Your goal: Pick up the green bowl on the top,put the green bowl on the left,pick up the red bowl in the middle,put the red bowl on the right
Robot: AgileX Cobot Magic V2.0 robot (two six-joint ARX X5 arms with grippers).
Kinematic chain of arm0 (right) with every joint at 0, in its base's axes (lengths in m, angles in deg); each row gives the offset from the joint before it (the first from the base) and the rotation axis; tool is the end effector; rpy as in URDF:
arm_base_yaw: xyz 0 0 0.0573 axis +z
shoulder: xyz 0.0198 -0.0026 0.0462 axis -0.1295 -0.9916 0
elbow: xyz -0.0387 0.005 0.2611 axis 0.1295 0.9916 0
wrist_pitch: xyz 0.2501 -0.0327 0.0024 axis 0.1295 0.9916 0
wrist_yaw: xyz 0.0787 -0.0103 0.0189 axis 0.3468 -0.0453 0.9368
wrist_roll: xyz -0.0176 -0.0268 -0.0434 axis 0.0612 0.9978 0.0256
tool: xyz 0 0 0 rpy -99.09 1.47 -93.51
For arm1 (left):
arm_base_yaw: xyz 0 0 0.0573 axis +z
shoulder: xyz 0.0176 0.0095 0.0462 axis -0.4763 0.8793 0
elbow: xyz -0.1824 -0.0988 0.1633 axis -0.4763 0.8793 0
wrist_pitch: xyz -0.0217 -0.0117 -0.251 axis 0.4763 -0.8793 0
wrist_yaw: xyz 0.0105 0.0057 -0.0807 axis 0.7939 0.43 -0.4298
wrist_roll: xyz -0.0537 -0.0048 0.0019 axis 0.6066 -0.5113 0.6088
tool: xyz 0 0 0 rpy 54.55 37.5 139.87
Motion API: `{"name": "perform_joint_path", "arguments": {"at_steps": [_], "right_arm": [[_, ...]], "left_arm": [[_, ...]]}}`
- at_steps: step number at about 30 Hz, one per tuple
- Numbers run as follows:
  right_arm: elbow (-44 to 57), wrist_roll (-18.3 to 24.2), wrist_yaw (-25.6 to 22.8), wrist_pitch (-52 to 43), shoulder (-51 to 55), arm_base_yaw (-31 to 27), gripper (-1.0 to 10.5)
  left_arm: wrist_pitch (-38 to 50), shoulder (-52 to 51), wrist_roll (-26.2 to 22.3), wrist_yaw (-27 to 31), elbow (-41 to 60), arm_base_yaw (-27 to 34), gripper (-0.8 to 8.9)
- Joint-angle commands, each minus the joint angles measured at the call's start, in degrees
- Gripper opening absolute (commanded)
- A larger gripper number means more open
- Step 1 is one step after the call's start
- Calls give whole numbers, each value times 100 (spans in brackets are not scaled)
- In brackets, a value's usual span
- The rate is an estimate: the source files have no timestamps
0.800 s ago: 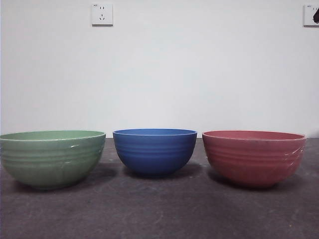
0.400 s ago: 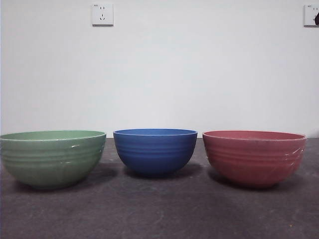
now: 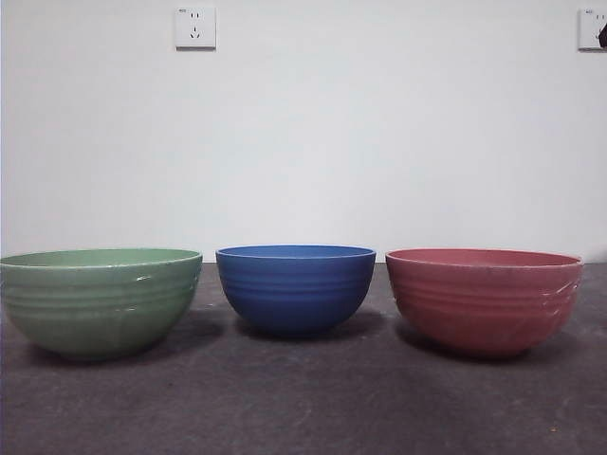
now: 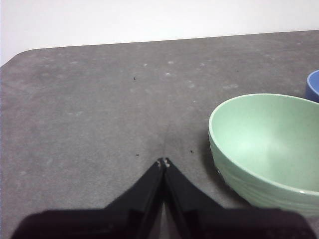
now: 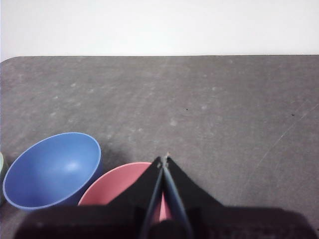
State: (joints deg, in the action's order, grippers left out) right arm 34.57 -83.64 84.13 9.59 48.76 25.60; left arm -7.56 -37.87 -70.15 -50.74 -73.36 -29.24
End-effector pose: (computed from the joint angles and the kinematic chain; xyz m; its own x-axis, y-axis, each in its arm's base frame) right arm 0.1284 0.0411 0.2839 0.9227 0.2719 -0.2734 -0.2613 0.9623 0.0754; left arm 0.0935 -0.0029 0.1532 0.9766 -0.0683 -0.2040 0.0742 0.9970 0.0212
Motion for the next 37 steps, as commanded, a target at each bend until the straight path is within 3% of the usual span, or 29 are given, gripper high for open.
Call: {"name": "perform_joint_path", "arguments": {"at_steps": [1,3,7,14,22,37], "right_arm": [[20,201,-181,422,485,-4,5],[101,470,-317,743,907,-103,5],[723,549,-216,619,1884,-459,5],[2288,553,767,-33,3025,-1126,5],[3217,544,931,-522,3270,-1257,5],[3248,485,881,-481,3200,-1246,5]], "left_arm": [[-28,-13,39,7,77,13,-1],[-28,-13,39,9,77,13,-1],[-28,-13,39,9,77,13,-1],[-28,-13,39,9,77,13,-1],[-28,-13,39,7,77,13,-1],[-28,-13,39,9,77,13,-1]]}}
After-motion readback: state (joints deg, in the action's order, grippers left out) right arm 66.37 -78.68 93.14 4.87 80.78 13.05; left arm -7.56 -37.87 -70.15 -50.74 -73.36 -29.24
